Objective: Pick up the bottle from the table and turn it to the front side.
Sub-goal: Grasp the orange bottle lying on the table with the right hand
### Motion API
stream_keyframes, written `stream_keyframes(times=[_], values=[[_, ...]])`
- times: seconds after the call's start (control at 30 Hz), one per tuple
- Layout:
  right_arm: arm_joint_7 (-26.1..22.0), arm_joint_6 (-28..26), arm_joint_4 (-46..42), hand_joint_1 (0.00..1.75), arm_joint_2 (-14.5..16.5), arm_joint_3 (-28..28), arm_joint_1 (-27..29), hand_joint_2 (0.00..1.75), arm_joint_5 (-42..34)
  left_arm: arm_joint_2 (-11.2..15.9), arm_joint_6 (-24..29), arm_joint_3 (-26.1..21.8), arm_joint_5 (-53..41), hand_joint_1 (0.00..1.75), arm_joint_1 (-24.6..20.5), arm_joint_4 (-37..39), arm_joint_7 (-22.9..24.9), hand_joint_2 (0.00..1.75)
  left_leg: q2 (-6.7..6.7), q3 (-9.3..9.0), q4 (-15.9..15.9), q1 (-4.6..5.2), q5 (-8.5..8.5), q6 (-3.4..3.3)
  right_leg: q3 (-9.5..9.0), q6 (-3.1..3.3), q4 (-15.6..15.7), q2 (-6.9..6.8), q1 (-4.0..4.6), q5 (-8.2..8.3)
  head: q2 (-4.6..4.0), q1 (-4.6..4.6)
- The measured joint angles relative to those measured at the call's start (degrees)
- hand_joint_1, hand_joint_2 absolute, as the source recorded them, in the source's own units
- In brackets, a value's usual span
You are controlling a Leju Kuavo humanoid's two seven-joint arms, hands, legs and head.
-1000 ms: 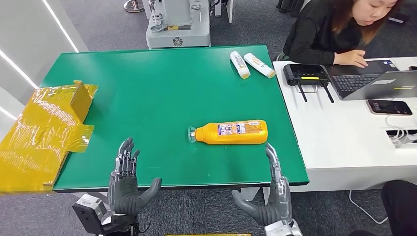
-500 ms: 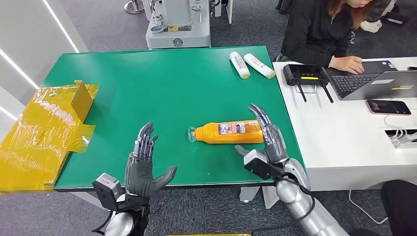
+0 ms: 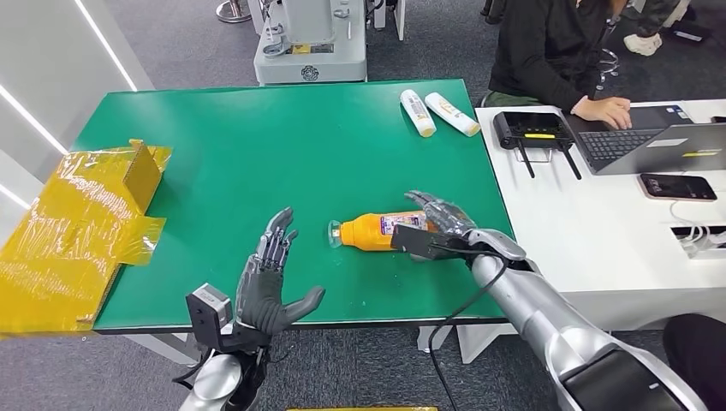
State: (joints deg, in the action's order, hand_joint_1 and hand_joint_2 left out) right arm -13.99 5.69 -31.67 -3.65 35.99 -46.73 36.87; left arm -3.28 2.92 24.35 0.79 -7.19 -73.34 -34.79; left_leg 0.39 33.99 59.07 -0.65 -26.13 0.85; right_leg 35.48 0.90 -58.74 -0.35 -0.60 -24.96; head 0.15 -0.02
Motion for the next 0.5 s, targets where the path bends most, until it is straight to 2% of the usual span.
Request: stream_keyframes(times=[0.07, 0.17, 0.4, 0.43, 0.5], values=[[1.27, 3.39, 2.41, 0.0, 0.41, 1.76, -1.64, 1.75, 1.05, -0.15, -0.73, 0.0, 0.07, 0.0, -0.61, 0.37, 0.48, 1.75, -0.01, 0.0, 0.01, 0.0, 0.0, 0.0, 0.0, 0.0, 0.0, -0.01, 0.0, 0.0, -0.01, 0.0], [2.22, 5.66, 5.05, 0.0, 0.87, 3.62, -3.56, 1.75, 1.79, -0.26, -1.13, 0.0, 0.07, 0.0, -1.04, 0.71, 0.83, 1.75, -0.01, -0.01, 0.01, 0.0, 0.0, 0.0, 0.0, 0.0, 0.0, -0.01, 0.0, 0.0, -0.01, 0.0], [2.01, 7.79, 8.14, 0.0, 1.47, 7.55, -5.9, 1.75, 4.69, -0.35, -0.72, -0.02, -0.09, 0.0, -1.13, 1.07, 1.15, 1.75, 0.0, -0.01, 0.01, 0.0, 0.0, 0.0, -0.01, 0.0, 0.0, 0.0, 0.0, 0.0, -0.01, 0.0], [2.1, 7.84, 8.43, 0.07, 1.74, 8.15, -6.08, 1.75, 5.26, -0.35, -0.47, -0.02, -0.07, 0.0, -1.22, 1.2, 1.26, 1.75, 0.01, -0.02, 0.01, 0.0, 0.0, 0.0, -0.01, 0.0, 0.0, 0.0, 0.0, 0.0, -0.01, 0.0], [2.32, 7.78, 8.9, 0.93, 2.32, 9.4, -6.26, 1.75, 6.21, -0.35, -0.07, -0.02, 0.07, 0.0, -1.5, 1.58, 1.44, 1.75, 0.02, -0.03, 0.01, 0.0, 0.0, 0.0, -0.01, 0.0, 0.0, 0.01, 0.0, 0.0, -0.01, 0.0]])
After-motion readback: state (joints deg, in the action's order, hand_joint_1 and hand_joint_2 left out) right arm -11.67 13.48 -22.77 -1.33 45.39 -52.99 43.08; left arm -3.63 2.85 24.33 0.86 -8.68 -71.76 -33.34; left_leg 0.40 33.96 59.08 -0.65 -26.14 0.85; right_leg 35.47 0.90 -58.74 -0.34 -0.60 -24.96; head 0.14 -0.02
